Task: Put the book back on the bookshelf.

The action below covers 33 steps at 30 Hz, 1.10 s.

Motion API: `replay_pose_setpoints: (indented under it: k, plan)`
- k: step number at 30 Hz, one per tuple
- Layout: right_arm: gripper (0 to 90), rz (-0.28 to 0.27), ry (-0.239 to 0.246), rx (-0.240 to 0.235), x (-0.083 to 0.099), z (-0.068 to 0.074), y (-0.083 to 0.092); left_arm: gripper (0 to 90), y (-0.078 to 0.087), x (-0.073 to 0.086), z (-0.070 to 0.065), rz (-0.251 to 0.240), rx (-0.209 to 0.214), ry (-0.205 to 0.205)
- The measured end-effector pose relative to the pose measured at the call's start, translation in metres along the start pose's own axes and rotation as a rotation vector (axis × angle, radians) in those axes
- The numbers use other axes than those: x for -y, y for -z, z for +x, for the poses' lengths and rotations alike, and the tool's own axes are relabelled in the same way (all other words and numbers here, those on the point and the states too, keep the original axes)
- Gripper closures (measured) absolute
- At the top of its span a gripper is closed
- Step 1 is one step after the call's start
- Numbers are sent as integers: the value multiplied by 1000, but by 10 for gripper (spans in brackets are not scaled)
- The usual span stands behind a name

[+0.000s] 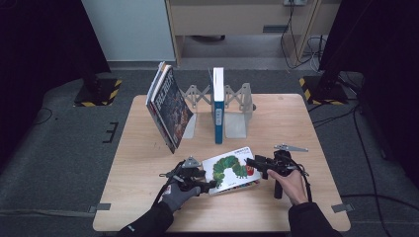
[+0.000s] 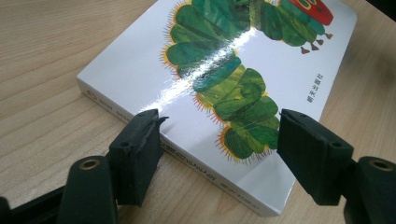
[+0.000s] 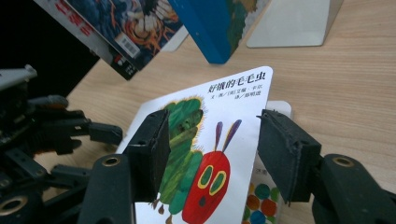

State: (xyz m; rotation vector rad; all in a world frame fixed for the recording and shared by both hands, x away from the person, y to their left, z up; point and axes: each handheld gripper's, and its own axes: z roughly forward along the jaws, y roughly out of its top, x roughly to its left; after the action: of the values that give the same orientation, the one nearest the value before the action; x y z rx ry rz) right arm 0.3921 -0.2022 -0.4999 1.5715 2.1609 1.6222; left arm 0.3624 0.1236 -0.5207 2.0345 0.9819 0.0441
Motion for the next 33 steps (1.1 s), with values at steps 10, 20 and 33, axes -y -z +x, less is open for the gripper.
replay_pose_setpoints:
  k: [10,20,33]
  plan:
    - [431,-39,-62,-12,1,0,0,296,0,1,0,-4,2,7]
    - [426,-42,-122,-5,6,-1,2,285,0,1,0,-5,5,4]
    - [407,74,-54,54,11,-7,-12,303,-2,1,3,12,-36,8]
